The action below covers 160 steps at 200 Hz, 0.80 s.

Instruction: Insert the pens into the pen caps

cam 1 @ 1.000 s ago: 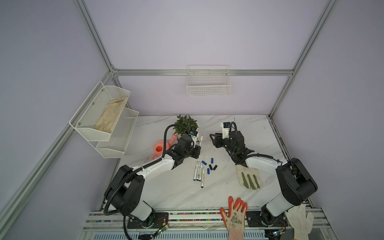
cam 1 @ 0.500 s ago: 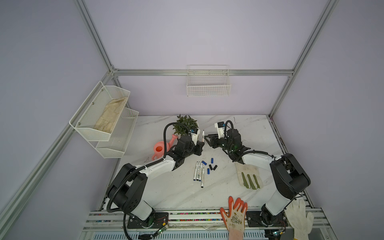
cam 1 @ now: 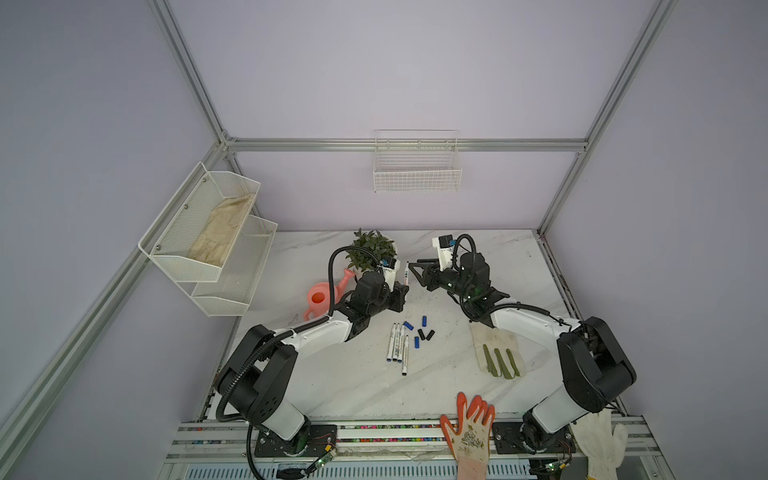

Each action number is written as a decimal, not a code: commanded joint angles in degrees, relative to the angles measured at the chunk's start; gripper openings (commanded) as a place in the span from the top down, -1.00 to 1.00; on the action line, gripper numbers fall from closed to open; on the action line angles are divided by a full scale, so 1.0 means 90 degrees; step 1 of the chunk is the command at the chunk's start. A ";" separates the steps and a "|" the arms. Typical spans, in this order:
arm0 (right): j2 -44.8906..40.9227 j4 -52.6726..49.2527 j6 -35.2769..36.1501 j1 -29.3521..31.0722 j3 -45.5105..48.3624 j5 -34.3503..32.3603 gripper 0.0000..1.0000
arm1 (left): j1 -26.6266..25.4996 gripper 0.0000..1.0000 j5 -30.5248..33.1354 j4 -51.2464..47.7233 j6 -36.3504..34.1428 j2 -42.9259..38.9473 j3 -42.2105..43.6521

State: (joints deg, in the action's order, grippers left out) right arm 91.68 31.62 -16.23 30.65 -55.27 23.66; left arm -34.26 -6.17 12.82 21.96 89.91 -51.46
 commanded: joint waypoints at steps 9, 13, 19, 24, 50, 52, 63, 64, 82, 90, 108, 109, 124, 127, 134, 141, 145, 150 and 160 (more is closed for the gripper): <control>0.0317 -0.0107 -0.0039 0.0042 -0.0261 0.0184 0.12 | -0.0050 1.00 -0.0027 0.0292 -0.0034 -0.0140 0.0269; 0.0358 -0.0122 -0.0056 0.0045 -0.0290 0.0214 0.12 | -0.0051 1.00 -0.0036 0.0301 -0.0051 -0.0146 0.0269; 0.0414 -0.0113 -0.0084 0.0044 -0.0316 0.0271 0.13 | -0.0061 1.00 -0.0041 0.0303 -0.0087 -0.0143 0.0269; 0.0455 -0.0102 -0.0105 0.0051 -0.0347 0.0324 0.13 | -0.0074 1.00 -0.0029 0.0304 -0.0112 -0.0144 0.0258; 0.0638 -0.0205 -0.0125 0.0089 -0.0431 0.0402 0.13 | -0.0116 1.00 0.0021 0.0333 -0.0154 -0.0146 0.0244; 0.0642 -0.0208 -0.0129 0.0090 -0.0432 0.0407 0.13 | -0.0118 1.00 0.0022 0.0333 -0.0154 -0.0146 0.0238; 0.0670 -0.0206 -0.0149 0.0092 -0.0400 0.0411 0.13 | -0.0129 1.00 0.0027 0.0368 -0.0181 -0.0146 0.0238; 0.0672 -0.0209 -0.0150 0.0091 -0.0396 0.0415 0.13 | -0.0129 1.00 0.0029 0.0370 -0.0182 -0.0146 0.0244; 0.0680 -0.0149 -0.0206 0.0100 -0.0337 0.0428 0.15 | -0.0145 1.00 0.0076 0.0411 -0.0204 -0.0166 0.0265; 0.0692 -0.0131 -0.0237 0.0091 -0.0315 0.0462 0.19 | -0.0143 1.00 0.0085 0.0412 -0.0230 -0.0166 0.0261; 0.0749 -0.0010 -0.0353 0.0097 -0.0276 0.0632 0.37 | -0.0168 1.00 0.0146 0.0416 -0.0259 -0.0161 0.0278; 0.0755 -0.0004 -0.0359 0.0094 -0.0271 0.0647 0.38 | -0.0168 1.00 0.0157 0.0414 -0.0260 -0.0158 0.0278; 0.0827 0.0044 -0.0437 0.0099 -0.0256 0.0830 0.53 | -0.0176 1.00 0.0206 0.0443 -0.0271 -0.0165 0.0288; 0.0839 0.0052 -0.0451 0.0091 -0.0253 0.0861 0.55 | -0.0177 1.00 0.0224 0.0450 -0.0271 -0.0166 0.0287; 0.0850 0.0065 -0.0478 0.0095 -0.0240 0.0908 0.58 | -0.0174 1.00 0.0248 0.0462 -0.0282 -0.0176 0.0288; 0.0857 0.0078 -0.0482 0.0093 -0.0227 0.0957 0.62 | -0.0173 1.00 0.0273 0.0479 -0.0296 -0.0180 0.0287; 0.0858 0.0081 -0.0475 0.0095 -0.0225 0.0964 0.64 | -0.0175 1.00 0.0292 0.0488 -0.0299 -0.0178 0.0294; 0.0858 0.0071 -0.0473 0.0099 -0.0216 0.0990 0.68 | -0.0176 1.00 0.0304 0.0506 -0.0302 -0.0182 0.0297; 0.0858 0.0033 -0.0458 0.0090 -0.0224 0.1037 0.78 | -0.0170 1.00 0.0329 0.0540 -0.0311 -0.0193 0.0308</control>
State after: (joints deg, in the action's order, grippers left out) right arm 98.85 31.33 -19.90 31.14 -57.74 29.43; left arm -35.66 -4.47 13.10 20.43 89.91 -50.63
